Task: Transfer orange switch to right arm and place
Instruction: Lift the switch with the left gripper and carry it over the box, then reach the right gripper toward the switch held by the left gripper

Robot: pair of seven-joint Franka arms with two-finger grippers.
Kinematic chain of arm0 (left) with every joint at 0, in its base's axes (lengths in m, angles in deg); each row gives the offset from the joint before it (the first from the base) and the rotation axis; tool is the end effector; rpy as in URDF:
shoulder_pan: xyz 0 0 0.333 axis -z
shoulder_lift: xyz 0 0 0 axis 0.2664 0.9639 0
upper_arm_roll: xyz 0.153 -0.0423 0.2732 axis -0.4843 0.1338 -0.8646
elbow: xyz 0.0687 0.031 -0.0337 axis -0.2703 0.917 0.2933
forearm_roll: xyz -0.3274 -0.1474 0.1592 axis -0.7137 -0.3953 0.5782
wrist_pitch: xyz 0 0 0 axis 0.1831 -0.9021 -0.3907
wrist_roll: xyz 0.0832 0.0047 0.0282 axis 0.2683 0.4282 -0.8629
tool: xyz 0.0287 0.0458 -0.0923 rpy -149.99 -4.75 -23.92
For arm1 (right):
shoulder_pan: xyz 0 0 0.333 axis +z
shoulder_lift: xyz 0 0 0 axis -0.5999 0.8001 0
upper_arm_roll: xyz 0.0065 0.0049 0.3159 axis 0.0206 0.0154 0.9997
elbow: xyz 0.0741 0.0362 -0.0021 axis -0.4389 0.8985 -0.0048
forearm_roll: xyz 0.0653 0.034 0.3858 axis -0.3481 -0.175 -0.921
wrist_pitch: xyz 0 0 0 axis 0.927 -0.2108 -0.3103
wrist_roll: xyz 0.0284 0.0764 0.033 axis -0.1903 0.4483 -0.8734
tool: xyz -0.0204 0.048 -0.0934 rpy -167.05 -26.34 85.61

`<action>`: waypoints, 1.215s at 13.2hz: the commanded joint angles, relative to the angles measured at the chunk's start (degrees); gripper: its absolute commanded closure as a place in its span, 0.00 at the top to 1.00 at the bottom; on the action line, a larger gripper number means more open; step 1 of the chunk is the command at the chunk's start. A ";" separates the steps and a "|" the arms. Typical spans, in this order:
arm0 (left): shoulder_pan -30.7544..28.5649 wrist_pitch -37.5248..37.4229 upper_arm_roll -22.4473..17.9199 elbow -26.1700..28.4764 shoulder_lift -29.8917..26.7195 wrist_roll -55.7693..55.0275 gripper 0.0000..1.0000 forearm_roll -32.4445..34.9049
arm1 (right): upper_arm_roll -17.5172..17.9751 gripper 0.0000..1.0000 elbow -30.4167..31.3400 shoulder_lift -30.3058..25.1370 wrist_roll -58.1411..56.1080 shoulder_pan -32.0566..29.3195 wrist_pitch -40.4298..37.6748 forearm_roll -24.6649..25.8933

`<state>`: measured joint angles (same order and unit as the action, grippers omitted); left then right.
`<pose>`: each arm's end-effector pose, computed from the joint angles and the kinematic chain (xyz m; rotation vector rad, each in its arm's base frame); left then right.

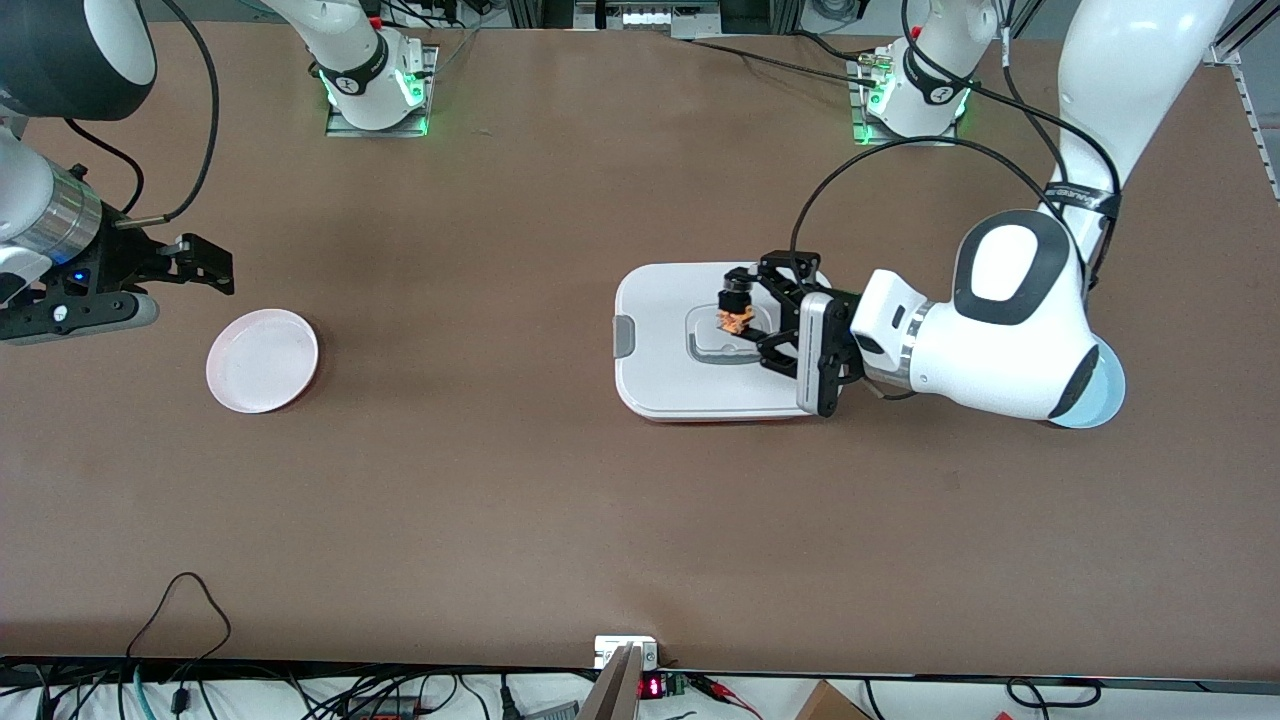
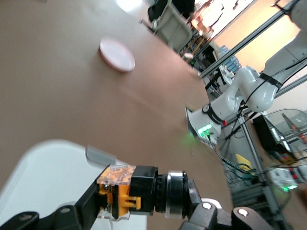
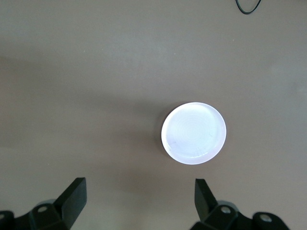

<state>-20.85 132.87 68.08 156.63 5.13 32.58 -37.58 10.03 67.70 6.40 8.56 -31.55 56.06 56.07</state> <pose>0.6418 -0.2927 0.4330 1.6770 -1.2154 0.2574 0.5962 0.0431 0.5576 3.0794 0.3077 -0.0927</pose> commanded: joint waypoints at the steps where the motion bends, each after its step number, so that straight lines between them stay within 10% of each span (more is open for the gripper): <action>1: 4.16 7.50 -0.28 1.82 0.22 9.98 0.00 -6.20 | 0.09 1.00 -1.55 0.74 -0.02 0.49 1.24 -0.80; 6: 6.10 11.99 -0.19 1.39 0.04 12.53 0.00 -10.16 | 0.18 1.00 -1.28 6.02 -9.11 4.44 0.47 -5.08; 16: 4.87 12.27 -0.19 1.65 -0.22 19.31 0.00 -15.61 | 0.18 1.00 0.47 21.38 -14.68 7.51 0.98 -87.05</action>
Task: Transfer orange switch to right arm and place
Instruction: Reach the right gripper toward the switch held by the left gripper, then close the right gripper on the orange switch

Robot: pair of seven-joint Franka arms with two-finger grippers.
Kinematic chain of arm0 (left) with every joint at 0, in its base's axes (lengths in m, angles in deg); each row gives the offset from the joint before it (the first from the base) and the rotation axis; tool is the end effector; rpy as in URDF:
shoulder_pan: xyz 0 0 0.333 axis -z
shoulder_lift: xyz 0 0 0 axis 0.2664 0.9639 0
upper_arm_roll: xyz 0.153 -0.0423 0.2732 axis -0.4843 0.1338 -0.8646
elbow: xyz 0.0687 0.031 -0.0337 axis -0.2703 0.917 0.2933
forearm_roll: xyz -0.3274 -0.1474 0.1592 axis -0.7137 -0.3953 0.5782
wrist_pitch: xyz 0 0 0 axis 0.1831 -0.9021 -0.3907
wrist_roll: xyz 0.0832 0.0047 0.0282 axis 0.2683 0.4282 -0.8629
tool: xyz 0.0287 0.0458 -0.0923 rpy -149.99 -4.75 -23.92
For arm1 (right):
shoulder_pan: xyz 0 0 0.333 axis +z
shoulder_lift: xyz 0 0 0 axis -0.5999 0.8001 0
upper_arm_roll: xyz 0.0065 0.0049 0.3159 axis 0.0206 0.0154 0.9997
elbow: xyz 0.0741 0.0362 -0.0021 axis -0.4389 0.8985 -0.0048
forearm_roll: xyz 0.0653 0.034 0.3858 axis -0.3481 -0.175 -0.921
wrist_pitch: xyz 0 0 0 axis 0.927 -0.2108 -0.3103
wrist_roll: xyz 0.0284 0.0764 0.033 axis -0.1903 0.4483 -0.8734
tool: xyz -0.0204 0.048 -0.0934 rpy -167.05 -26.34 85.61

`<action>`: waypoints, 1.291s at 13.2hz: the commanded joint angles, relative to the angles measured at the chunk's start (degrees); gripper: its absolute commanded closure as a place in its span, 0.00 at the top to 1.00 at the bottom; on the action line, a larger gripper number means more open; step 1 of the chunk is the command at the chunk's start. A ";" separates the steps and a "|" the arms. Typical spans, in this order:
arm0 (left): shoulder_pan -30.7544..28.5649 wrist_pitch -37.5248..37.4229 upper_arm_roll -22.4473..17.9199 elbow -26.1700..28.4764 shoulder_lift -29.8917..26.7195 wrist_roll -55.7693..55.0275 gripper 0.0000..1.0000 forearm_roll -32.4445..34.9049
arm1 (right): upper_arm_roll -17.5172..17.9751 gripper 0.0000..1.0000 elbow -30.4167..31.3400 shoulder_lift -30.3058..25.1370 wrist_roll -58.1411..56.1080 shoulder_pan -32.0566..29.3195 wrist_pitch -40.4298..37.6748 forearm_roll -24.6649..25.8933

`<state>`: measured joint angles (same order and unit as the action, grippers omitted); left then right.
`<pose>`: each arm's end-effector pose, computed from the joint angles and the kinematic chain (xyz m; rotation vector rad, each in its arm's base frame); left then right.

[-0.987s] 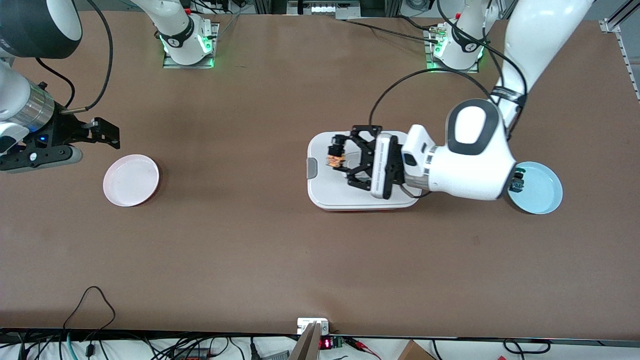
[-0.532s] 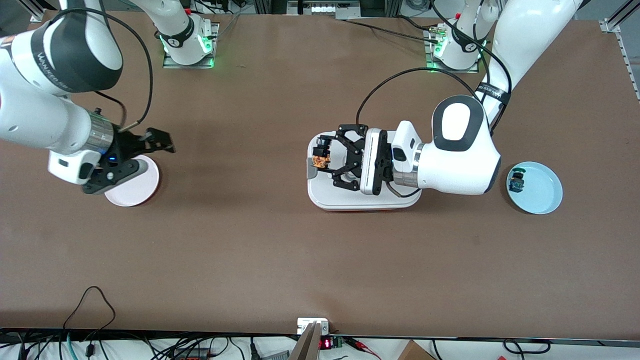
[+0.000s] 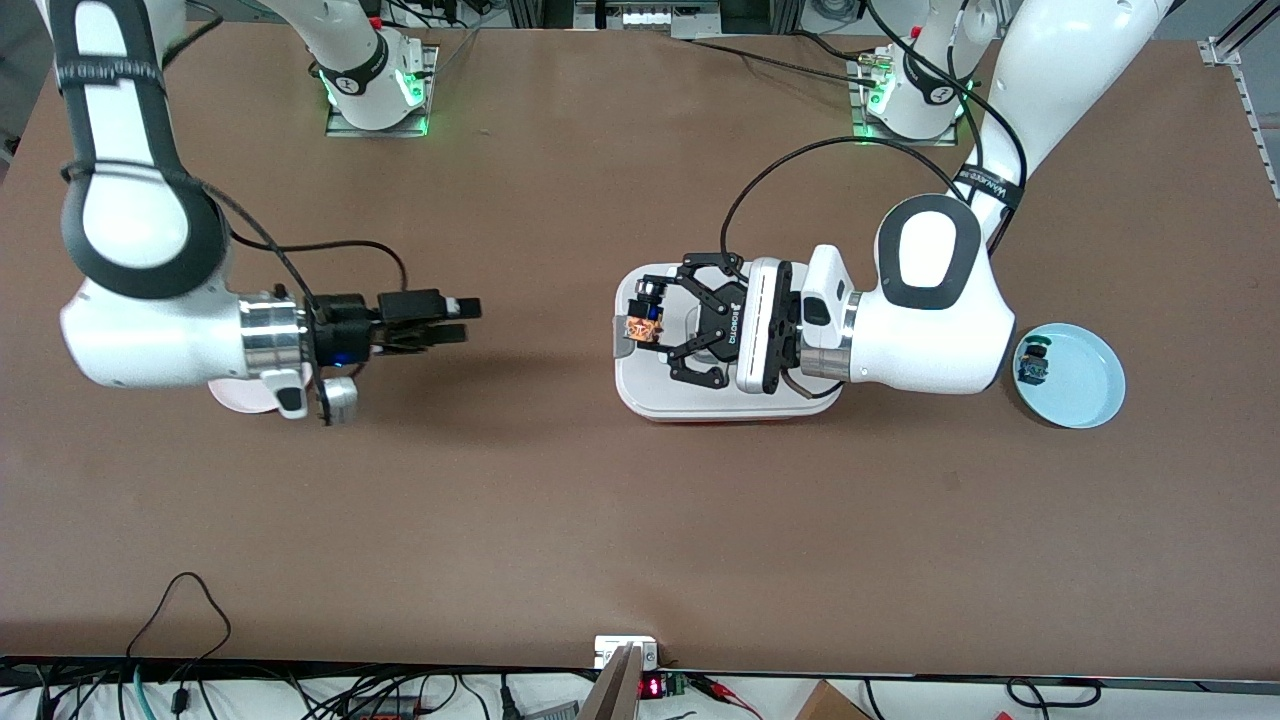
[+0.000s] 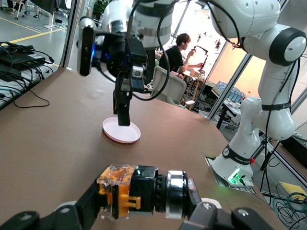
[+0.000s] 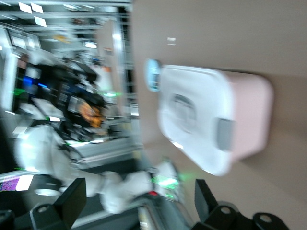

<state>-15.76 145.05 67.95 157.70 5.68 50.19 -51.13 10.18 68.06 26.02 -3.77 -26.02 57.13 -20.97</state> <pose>0.6401 -0.3466 0.4358 1.4911 -1.2447 0.6159 0.6446 0.2145 0.4062 -1.8605 -0.0861 0.2536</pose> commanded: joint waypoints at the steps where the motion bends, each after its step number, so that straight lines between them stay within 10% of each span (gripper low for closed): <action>1: -0.21 0.09 -0.15 0.58 -0.68 1.71 0.00 -1.97 | -0.06 1.00 1.33 2.82 -5.07 3.65 0.27 -16.52; 7: -0.13 0.09 -0.06 0.67 -0.59 1.62 0.00 -2.49 | 0.03 1.00 9.77 3.45 -16.70 11.39 3.70 -39.59; 17: 0.05 -0.17 -0.15 1.37 -0.68 1.62 0.00 -3.64 | 0.03 1.00 13.20 1.87 -16.79 16.31 6.50 -49.00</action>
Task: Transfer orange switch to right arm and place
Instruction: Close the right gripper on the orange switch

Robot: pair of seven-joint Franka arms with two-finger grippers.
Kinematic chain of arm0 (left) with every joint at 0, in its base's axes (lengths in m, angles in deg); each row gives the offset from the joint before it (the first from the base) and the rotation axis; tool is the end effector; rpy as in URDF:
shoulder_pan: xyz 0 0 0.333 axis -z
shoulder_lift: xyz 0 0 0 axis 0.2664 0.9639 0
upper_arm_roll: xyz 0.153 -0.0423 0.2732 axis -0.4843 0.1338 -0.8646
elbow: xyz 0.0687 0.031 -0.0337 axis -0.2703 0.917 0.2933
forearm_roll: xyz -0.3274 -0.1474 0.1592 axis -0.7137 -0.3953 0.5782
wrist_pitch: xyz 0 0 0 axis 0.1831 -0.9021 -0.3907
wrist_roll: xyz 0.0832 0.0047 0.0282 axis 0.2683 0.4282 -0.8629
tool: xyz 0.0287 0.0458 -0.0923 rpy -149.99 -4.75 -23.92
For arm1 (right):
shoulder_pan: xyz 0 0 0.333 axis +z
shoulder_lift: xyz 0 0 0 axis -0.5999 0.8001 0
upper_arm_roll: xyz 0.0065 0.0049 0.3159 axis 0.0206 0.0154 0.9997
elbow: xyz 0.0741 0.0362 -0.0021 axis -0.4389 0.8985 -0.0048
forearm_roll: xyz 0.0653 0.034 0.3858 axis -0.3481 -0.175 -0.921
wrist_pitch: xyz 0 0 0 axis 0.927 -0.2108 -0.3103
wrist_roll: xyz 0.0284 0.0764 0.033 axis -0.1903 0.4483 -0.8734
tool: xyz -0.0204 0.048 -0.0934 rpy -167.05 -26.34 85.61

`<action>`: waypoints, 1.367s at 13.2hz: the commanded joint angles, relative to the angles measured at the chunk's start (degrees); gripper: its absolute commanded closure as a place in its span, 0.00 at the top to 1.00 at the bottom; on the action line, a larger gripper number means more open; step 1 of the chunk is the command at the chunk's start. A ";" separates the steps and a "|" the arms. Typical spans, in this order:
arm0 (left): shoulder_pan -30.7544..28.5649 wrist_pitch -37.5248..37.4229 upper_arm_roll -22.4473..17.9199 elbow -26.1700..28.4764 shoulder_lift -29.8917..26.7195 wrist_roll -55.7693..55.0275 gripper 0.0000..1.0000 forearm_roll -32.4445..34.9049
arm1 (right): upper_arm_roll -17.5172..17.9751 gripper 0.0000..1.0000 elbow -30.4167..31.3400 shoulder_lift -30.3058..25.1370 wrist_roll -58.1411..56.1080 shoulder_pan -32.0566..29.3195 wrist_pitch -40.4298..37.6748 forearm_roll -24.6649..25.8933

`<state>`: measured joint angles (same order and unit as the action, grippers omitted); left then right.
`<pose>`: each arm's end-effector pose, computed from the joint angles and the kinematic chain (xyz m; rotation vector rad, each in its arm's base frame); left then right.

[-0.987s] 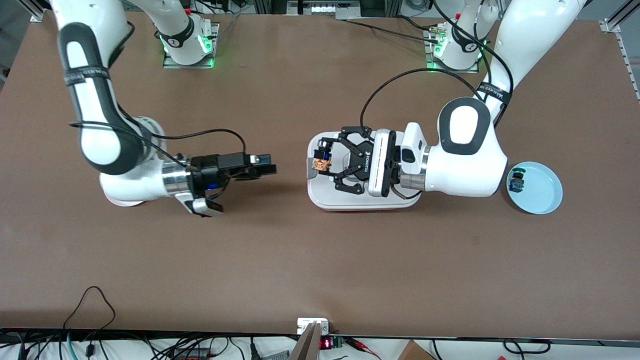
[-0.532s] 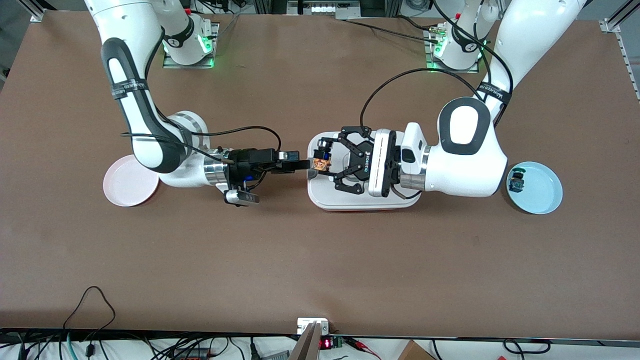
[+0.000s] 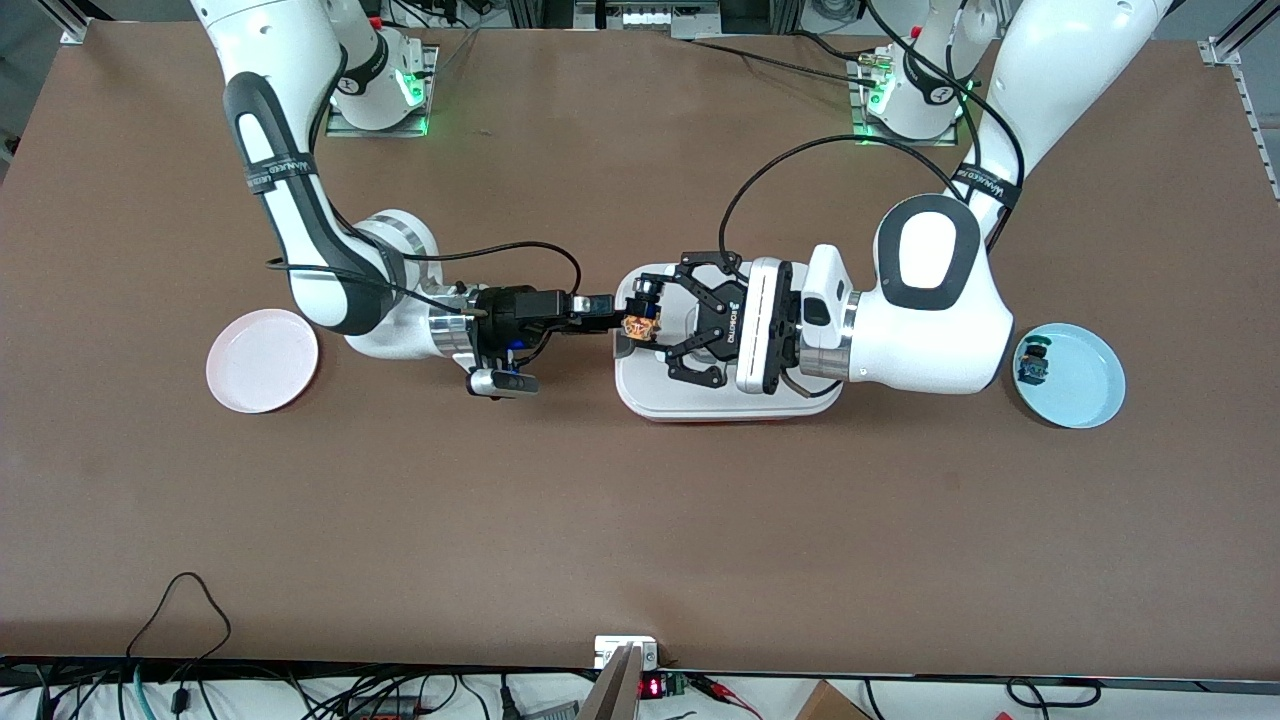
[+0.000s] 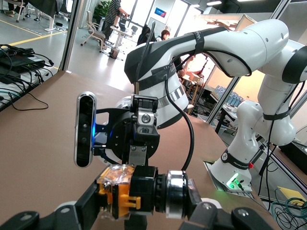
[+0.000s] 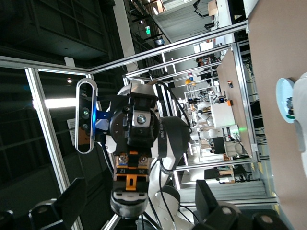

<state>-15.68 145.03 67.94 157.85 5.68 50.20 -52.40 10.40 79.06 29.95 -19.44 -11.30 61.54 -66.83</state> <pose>0.6394 -0.3481 0.4358 1.4832 -1.2230 0.6169 0.5853 0.3628 0.3290 -1.2953 0.1845 0.1611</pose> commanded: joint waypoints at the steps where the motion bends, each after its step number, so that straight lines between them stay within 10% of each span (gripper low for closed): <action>1: -0.03 -0.15 -0.14 1.32 -0.68 1.61 0.00 -2.38 | -0.18 0.97 2.03 -2.07 -1.12 2.21 3.14 -4.03; 13: -0.21 -0.32 -0.14 1.23 -0.60 1.70 0.00 -2.38 | -0.36 0.59 1.67 -2.07 -0.85 2.48 3.85 -5.27; 18: 0.41 -0.06 -0.14 1.14 -0.42 1.61 0.01 -2.46 | -0.36 0.12 1.67 -1.98 -1.20 2.39 3.94 -5.27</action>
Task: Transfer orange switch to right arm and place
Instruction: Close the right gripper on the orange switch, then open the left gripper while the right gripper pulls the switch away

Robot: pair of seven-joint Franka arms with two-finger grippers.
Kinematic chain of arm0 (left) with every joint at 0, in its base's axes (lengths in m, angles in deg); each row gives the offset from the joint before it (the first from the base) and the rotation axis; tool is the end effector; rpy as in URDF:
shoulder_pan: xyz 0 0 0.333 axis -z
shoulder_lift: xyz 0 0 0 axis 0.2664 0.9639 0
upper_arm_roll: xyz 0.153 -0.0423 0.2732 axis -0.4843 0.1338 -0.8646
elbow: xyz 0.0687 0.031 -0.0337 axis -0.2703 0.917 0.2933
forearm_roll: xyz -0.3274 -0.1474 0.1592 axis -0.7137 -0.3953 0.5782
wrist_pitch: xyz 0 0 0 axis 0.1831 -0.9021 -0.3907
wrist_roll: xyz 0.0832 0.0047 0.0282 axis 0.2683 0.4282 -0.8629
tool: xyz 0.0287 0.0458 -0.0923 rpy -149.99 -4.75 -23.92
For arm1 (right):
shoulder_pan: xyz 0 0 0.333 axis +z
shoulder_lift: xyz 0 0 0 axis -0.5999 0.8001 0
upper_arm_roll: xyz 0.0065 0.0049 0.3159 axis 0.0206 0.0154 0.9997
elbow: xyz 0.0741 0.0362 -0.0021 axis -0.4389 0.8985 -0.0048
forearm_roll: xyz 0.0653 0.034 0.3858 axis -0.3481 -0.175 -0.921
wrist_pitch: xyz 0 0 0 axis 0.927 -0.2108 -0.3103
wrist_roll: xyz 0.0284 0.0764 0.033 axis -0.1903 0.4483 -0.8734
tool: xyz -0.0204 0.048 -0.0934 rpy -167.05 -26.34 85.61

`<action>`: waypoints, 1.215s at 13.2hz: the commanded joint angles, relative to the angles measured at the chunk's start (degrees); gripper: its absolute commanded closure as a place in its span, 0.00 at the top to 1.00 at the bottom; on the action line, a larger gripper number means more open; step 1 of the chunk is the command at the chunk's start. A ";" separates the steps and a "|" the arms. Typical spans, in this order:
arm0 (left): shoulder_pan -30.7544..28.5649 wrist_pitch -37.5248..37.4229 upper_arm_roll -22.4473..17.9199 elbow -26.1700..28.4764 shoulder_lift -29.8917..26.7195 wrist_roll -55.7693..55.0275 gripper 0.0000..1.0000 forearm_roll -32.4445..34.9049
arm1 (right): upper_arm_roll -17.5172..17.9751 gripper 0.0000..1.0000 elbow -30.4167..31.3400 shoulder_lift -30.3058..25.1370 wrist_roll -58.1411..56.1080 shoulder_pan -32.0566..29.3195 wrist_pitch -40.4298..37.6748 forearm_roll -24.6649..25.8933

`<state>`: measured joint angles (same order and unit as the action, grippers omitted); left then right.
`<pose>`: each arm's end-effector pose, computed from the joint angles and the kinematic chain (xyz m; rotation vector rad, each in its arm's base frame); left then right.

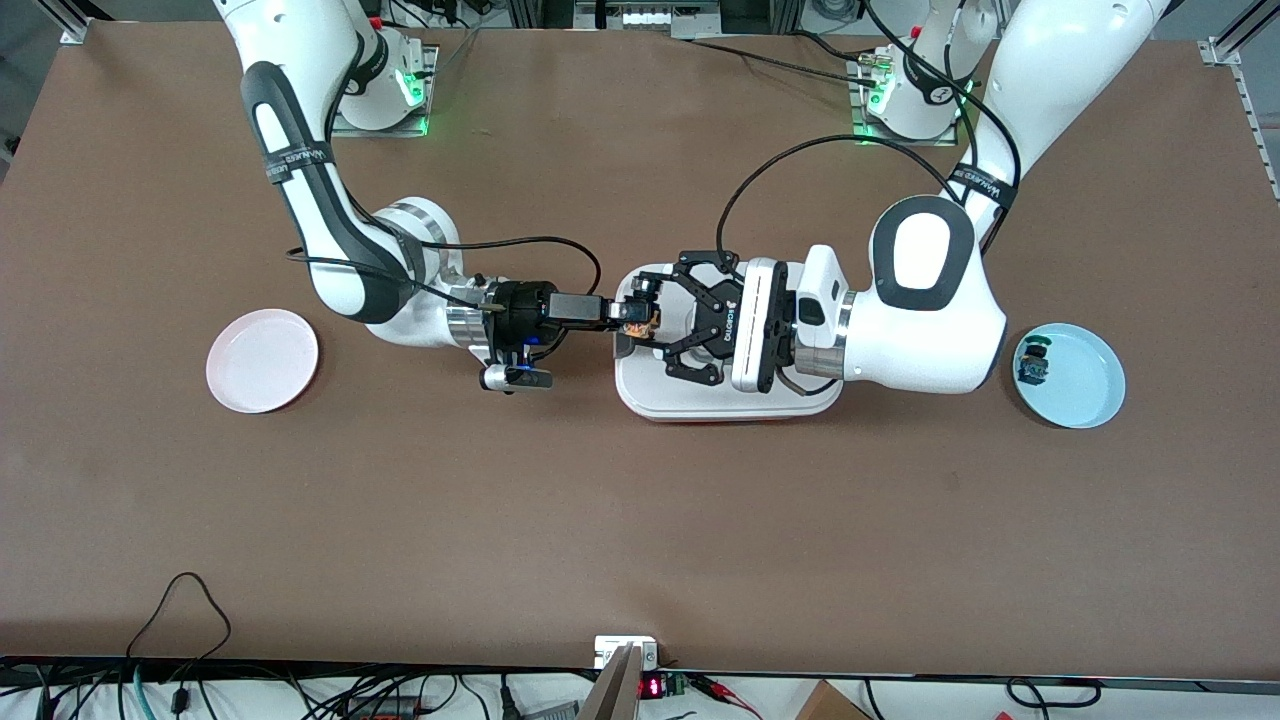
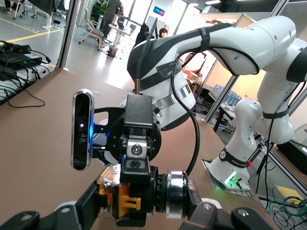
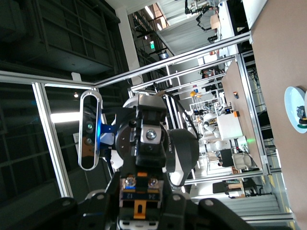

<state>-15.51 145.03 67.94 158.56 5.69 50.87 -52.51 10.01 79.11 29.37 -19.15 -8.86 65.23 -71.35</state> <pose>0.6360 -0.3509 0.4300 1.4776 -1.2294 0.6091 0.5808 0.3781 0.3332 -1.2799 0.2498 0.1379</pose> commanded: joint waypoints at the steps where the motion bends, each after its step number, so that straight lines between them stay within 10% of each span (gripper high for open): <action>1: 0.41 0.03 -0.14 0.52 -0.43 0.94 0.01 -2.35 | -0.06 0.02 1.54 -1.40 -1.58 0.03 0.34 -0.74; 11: 0.59 0.21 -0.14 0.43 -0.43 0.94 0.01 -3.49 | -0.32 0.00 0.75 -1.05 -1.49 -0.41 0.26 -0.13; 12: 0.59 0.21 -0.14 0.43 -0.43 1.03 0.13 -3.49 | -0.32 0.00 0.66 -0.96 -1.40 -0.84 0.17 0.05; 13: 0.59 0.21 -0.22 0.43 -0.43 1.03 0.67 -3.49 | -0.32 0.00 0.48 -0.96 -1.31 -0.93 0.08 0.05; 14: 0.06 0.03 -0.22 0.52 -0.61 1.12 1.00 -3.41 | -0.32 0.00 0.05 -0.96 -1.23 -1.02 0.08 0.13; 16: -0.12 -0.23 -0.14 0.52 -0.70 1.12 1.00 -3.40 | -0.41 0.00 -0.13 -0.96 -0.79 -1.11 0.08 0.22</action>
<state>-15.38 145.47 67.94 158.56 5.70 51.27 -53.59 9.57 78.93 29.13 -19.38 -9.21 65.26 -71.25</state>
